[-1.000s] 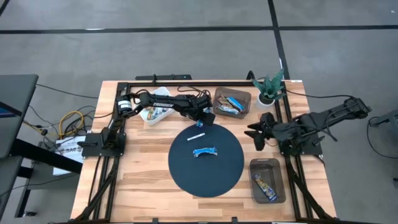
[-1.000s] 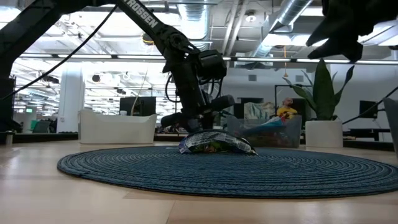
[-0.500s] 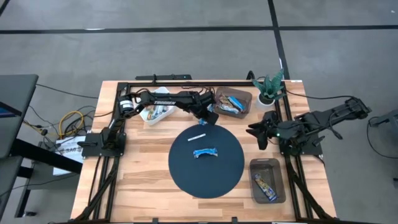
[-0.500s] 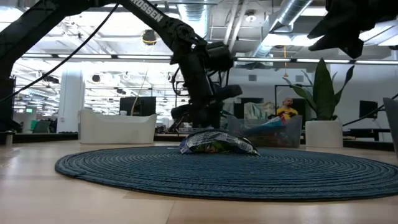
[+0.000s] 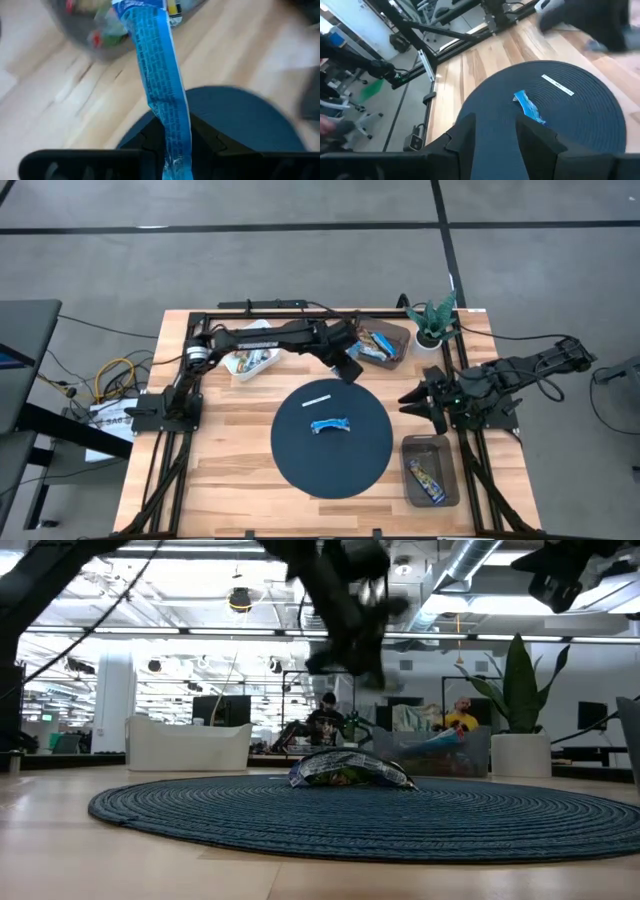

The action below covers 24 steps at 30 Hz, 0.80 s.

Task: Pick and place Granola Bars by type
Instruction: Put the violet granola bar into the bottom black bin

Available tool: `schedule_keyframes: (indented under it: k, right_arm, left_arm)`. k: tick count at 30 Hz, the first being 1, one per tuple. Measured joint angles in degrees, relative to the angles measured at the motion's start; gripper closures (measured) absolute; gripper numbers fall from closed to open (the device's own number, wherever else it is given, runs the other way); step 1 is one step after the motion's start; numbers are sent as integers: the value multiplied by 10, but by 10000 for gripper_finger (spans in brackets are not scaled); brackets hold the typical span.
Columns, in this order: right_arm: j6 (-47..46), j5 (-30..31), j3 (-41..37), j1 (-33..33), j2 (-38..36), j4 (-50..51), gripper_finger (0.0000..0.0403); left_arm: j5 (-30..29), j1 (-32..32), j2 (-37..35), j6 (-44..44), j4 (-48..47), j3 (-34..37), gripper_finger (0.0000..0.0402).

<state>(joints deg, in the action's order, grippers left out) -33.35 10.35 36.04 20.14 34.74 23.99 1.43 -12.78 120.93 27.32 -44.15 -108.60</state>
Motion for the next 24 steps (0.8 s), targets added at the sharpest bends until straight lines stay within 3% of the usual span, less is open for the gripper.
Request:
schedule_keyframes:
  k: [5,11,18,24]
  right_arm:
    - [0,16,0,0,0,6,274]
    - [8,63,0,0,1,-4,274]
    - [9,48,0,0,1,-44,274]
    - [10,49,0,0,1,-115,274]
  left_arm:
    - [-53,41,-68,-1,1,-2,347]
    - [-69,77,-119,15,25,-2,347]
    - [-16,122,-123,-16,104,-2,347]
    - [-11,151,-122,-34,175,-2,347]
